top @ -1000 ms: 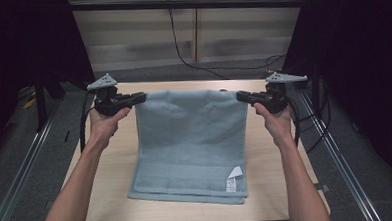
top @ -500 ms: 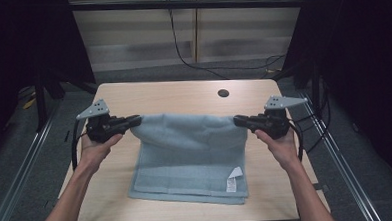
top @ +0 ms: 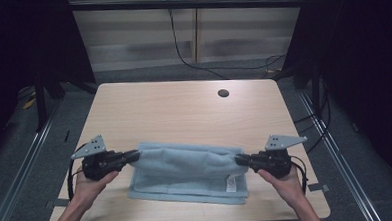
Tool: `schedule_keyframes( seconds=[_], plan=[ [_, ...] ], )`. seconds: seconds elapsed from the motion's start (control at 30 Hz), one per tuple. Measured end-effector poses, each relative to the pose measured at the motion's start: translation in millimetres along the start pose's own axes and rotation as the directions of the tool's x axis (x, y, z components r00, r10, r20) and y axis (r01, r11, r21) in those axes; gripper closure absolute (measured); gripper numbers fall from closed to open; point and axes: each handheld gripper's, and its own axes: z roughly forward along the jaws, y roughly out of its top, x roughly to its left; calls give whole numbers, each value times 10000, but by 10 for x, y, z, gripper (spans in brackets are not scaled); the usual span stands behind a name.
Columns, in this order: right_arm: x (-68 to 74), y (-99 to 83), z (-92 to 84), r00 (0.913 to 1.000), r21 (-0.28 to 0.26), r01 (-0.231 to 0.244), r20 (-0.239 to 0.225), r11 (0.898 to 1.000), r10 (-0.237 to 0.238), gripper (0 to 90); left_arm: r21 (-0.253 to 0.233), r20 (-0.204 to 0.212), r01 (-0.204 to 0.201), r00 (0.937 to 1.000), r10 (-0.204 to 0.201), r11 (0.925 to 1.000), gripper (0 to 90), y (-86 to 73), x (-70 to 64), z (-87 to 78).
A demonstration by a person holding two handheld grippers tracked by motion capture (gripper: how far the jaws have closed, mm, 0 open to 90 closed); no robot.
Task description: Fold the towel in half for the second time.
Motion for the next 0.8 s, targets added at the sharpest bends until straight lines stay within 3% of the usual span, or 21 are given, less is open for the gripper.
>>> schedule_keyframes(
  seconds=[0.07,0.1,0.17,0.23,0.3,0.4,0.5,0.6,0.67,0.7,0.73,0.77,0.8],
  plan=[
    [62,-127,23,9997,234,-137,-181,9996,141,815,147,398,292,9988,-298,9995,832,-77,-63,-23],
    [92,-180,22,9993,269,-187,-305,9995,195,791,156,184,252,9995,-255,9996,823,-108,-102,-47],
    [171,-239,-15,9993,214,-76,-370,9997,84,708,-210,431,705,9966,-695,9973,782,-137,-126,-105],
    [196,-254,-75,9991,-14,-237,-349,9997,236,671,-311,281,699,9972,-690,9971,733,-111,-147,-133],
    [168,-273,-133,9981,-426,-570,-273,9975,559,611,-487,544,825,9953,-799,9954,695,-79,-140,-150],
    [95,-317,-195,9956,-739,-912,161,9931,927,602,-359,-122,726,9972,-731,9967,597,-88,-105,-144],
    [24,-355,-248,9900,-1042,-1185,642,9875,1256,582,-336,-738,1090,9911,-1112,9935,502,-179,4,-142],
    [-31,-378,-309,9834,-1381,-1290,1097,9820,1446,545,-339,-1220,1337,9830,-1369,9904,427,-229,96,-177],
    [-71,-393,-339,9794,-1497,-1405,1236,9787,1595,531,-357,-1678,1457,9744,-1497,9887,382,-250,120,-190],
    [-85,-404,-350,9771,-1562,-1417,1359,9775,1634,512,-243,-2220,1435,9642,-1453,9894,361,-255,113,-180],
    [-97,-415,-353,9747,-1541,-1457,1470,9773,1685,500,-141,-2314,1373,9632,-1368,9904,319,-262,115,-172],
    [-108,-427,-349,9726,-1495,-1472,1578,9777,1706,493,-159,-2030,1469,9681,-1471,9890,296,-278,123,-174],
    [-118,-441,-345,9714,-1485,-1506,1613,9774,1742,476,-193,-2041,1561,9663,-1567,9876,296,-295,124,-175]
  ],
)
